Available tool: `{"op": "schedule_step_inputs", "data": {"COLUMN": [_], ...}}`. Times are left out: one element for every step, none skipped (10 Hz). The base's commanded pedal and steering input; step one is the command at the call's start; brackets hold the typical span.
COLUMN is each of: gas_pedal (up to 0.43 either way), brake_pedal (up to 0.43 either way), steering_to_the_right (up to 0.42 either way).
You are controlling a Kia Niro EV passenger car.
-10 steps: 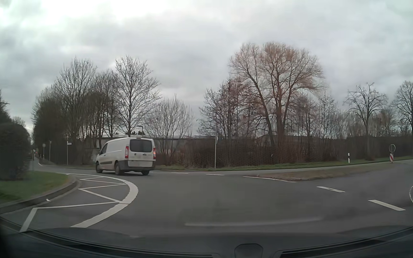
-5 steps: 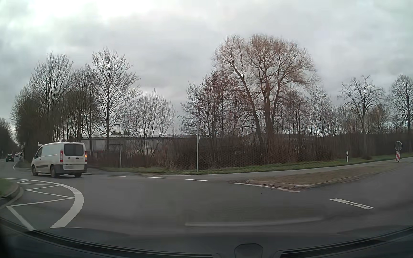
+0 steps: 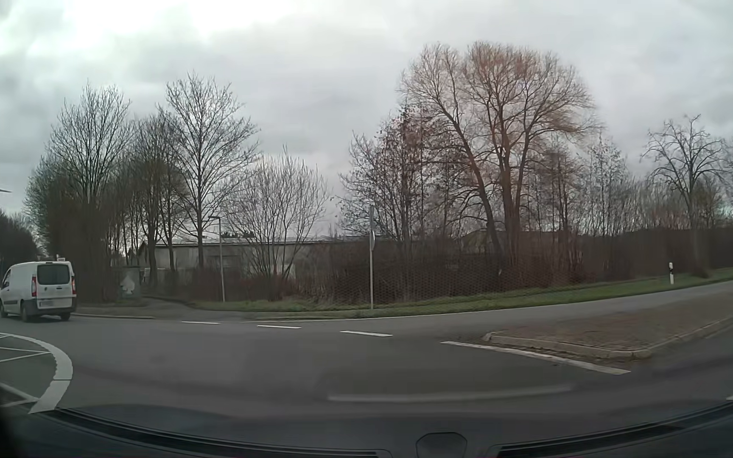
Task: Follow the waypoints while adhering to traffic rules and regulations
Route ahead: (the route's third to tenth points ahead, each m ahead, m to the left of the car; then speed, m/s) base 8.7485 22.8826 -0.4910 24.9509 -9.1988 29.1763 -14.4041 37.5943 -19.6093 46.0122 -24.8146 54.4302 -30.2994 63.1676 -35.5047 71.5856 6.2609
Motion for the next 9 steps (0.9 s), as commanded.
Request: {"op": "schedule_step_inputs", "data": {"gas_pedal": [0.220,0.209,0.197,0.197,0.189,0.189,0.177,0.189,0.189], "brake_pedal": [0.000,0.000,0.000,0.000,0.000,0.000,0.000,0.000,0.000], "steering_to_the_right": [-0.211,-0.244,-0.274,-0.298,-0.324,-0.347,-0.365,-0.383,-0.393]}}
